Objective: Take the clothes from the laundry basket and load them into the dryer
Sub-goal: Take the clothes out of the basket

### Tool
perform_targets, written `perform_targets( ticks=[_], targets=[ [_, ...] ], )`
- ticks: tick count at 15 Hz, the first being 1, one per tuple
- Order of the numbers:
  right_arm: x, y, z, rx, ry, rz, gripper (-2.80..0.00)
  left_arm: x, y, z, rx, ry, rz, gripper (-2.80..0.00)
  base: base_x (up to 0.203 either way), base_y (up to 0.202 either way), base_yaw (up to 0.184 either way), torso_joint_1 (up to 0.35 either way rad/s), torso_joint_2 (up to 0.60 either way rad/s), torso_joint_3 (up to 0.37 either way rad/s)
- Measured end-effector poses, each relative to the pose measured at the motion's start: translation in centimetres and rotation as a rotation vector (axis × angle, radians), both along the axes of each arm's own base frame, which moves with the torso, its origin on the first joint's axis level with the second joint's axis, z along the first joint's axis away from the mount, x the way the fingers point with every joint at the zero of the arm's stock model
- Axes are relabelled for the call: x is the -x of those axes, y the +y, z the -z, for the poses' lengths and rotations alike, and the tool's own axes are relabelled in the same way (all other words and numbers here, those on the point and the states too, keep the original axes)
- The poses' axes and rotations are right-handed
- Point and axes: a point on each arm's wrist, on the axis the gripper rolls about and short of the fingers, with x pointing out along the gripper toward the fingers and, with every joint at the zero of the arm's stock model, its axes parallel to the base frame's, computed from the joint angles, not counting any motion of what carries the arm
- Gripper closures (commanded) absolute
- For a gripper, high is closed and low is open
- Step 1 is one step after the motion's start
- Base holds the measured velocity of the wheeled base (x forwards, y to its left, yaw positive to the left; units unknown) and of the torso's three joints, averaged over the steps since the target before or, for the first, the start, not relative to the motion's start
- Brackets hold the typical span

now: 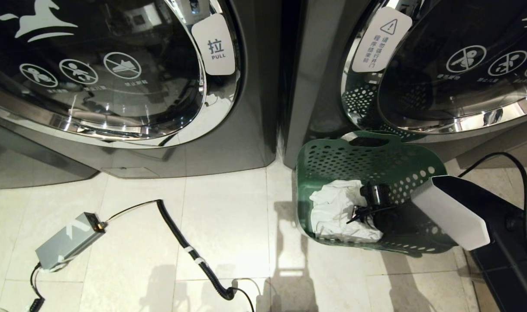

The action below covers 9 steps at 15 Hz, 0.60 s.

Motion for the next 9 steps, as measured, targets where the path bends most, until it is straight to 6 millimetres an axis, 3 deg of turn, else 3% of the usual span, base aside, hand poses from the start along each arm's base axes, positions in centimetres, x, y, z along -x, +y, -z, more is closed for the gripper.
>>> perform_targets(
  ticks=[5, 9],
  targets=[
    [1.0, -0.4, -4.2, -0.057, 0.008, 0.061, 0.00, 0.0, 0.0, 0.0, 0.001, 0.000, 0.000, 0.00, 0.000, 0.000, 0.000, 0.000, 0.00, 0.000],
    [4.3, -0.7, -7.4, -0.043, 0.030, 0.087, 0.00, 0.0, 0.0, 0.0, 0.000, 0.000, 0.000, 0.00, 0.000, 0.000, 0.000, 0.000, 0.00, 0.000]
  ],
)
